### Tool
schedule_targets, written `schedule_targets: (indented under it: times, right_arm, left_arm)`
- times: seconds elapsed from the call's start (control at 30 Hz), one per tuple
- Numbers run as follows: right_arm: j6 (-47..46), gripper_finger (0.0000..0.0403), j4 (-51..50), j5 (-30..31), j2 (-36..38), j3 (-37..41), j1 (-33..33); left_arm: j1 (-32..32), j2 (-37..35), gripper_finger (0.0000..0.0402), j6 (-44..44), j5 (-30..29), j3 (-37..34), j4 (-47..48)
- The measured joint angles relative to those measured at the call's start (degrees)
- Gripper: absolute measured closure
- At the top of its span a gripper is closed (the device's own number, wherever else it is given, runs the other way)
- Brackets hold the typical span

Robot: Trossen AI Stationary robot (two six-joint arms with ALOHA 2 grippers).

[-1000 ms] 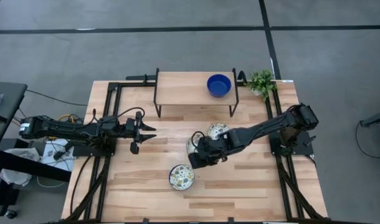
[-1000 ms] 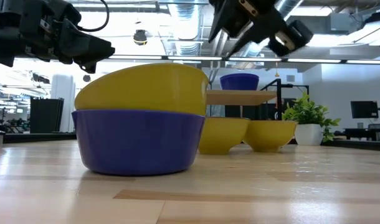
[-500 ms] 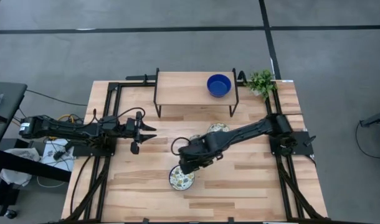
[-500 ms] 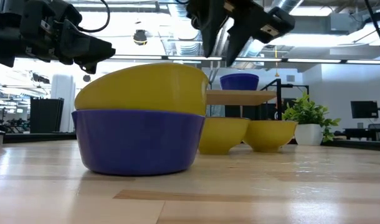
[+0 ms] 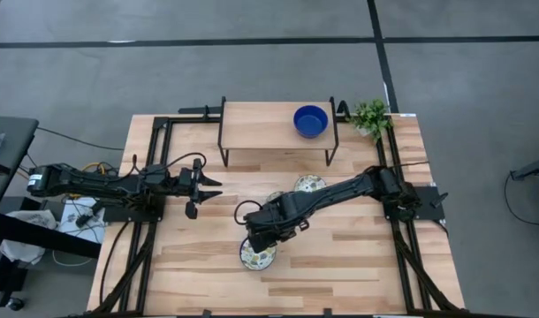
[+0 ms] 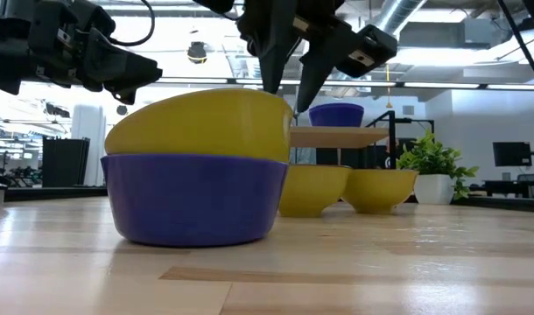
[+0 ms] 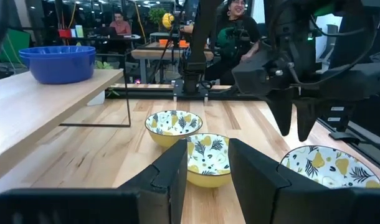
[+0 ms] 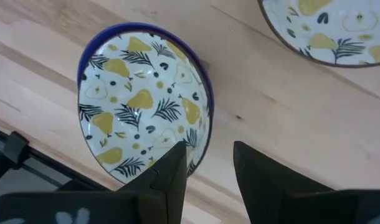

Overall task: Pick & Place Mini bowls
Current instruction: Remove the bottom white patterned bowl on top of the blue bowl

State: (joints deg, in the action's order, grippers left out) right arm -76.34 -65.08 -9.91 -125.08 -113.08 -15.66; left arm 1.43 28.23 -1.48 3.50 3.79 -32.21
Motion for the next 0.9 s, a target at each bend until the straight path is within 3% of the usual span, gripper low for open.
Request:
schedule_targets:
  times: [0.9]
  right_arm:
    - [-0.19, 0.0282, 1.39, -1.66, -2.63, 0.13, 0.48]
  left_arm:
    - [0.01, 0.02, 0.0286, 0.00, -0.01, 0.00, 0.01]
